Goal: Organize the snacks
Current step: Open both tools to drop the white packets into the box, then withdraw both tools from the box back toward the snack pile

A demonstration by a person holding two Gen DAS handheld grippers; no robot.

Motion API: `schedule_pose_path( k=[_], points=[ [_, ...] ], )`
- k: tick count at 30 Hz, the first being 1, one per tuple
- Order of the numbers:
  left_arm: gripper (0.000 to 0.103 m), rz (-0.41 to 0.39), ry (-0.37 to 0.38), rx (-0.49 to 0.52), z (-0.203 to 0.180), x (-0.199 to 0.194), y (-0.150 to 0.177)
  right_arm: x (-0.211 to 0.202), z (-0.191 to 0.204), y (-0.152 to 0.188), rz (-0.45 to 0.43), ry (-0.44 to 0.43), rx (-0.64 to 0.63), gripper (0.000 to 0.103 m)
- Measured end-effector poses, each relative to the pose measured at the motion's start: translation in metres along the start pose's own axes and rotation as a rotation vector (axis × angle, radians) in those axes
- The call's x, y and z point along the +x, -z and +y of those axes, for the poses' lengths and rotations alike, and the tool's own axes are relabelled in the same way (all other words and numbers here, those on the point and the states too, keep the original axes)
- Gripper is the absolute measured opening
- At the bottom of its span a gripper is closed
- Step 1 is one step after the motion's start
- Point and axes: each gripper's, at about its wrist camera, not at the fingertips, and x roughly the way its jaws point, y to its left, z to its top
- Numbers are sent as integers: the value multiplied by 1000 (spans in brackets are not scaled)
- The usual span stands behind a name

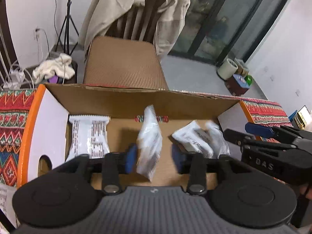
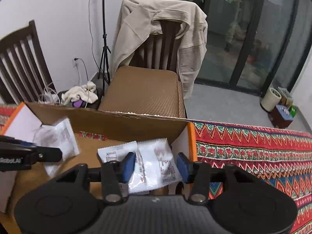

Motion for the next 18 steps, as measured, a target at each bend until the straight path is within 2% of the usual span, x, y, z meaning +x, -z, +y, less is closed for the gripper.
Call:
schedule_pose_path(
  k=[2,3,6,8,10,12,14,18],
  points=[
    [55,-32,-11,37,-6,-2,2,-5,1,4,-18,-17,2,54],
    [54,-55,-37,68,-11,-6,3,-13,0,5,-30,-31,5,59],
    [51,-182,-179,253,-35,-28,15,-46,-5,12,-73,-84,16,64],
    [49,-285,-263,336,-46,-46,20,-75,-8,18,-109,-112,6,66],
    [49,-378,-282,339,-46,-64,24,-107,-13,24,-143,-129,-1,74],
    [49,-500,-302,349,-40,-86,34,-137,-20,31,-159,-150,17,77],
    [50,-571,-303,379,-35,-105,45,-166,-28,41,-168,-186,42,78],
    [50,-554,-283,324,-30,-133,58,-216,-41,70,-213,-236,80,83]
  ],
)
